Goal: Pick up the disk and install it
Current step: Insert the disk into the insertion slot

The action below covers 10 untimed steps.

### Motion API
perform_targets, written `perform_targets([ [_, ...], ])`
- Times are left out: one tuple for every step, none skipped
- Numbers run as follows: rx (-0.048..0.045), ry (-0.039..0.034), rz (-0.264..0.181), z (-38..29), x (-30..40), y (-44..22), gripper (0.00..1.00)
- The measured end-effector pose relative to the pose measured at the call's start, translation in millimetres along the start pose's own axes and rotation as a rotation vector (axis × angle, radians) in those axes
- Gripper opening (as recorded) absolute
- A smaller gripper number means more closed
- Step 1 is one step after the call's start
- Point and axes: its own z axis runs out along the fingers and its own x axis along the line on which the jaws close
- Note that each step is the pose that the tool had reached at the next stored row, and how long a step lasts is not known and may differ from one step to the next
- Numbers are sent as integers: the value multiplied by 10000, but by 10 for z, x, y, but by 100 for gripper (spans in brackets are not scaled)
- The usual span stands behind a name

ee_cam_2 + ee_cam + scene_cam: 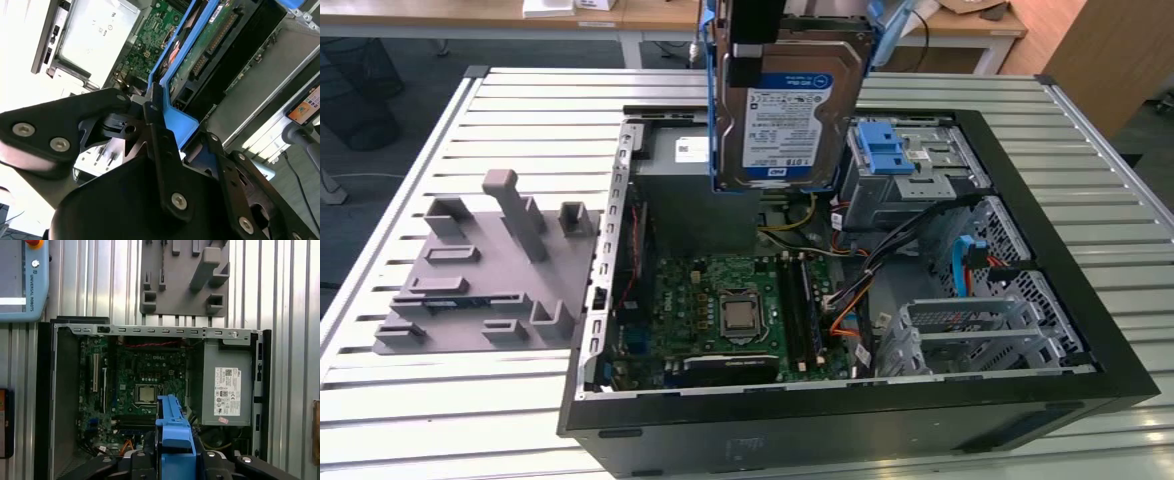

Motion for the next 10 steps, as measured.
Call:
perform_targets([
  [0, 0, 0, 1, 33, 0, 36],
  [1, 0, 0, 2, 66, 1, 36],
  [1, -1, 0, 4, 104, 1, 36],
  [0, 0, 0, 5, 142, 1, 36],
  [1, -1, 0, 8, 180, 2, 36],
  [0, 1, 0, 9, 217, 1, 36],
  [1, -1, 0, 12, 255, 1, 36],
  [1, -1, 0, 14, 293, 2, 36],
  [1, 0, 0, 15, 328, 2, 36],
  [0, 0, 0, 16, 364, 1, 36],
])
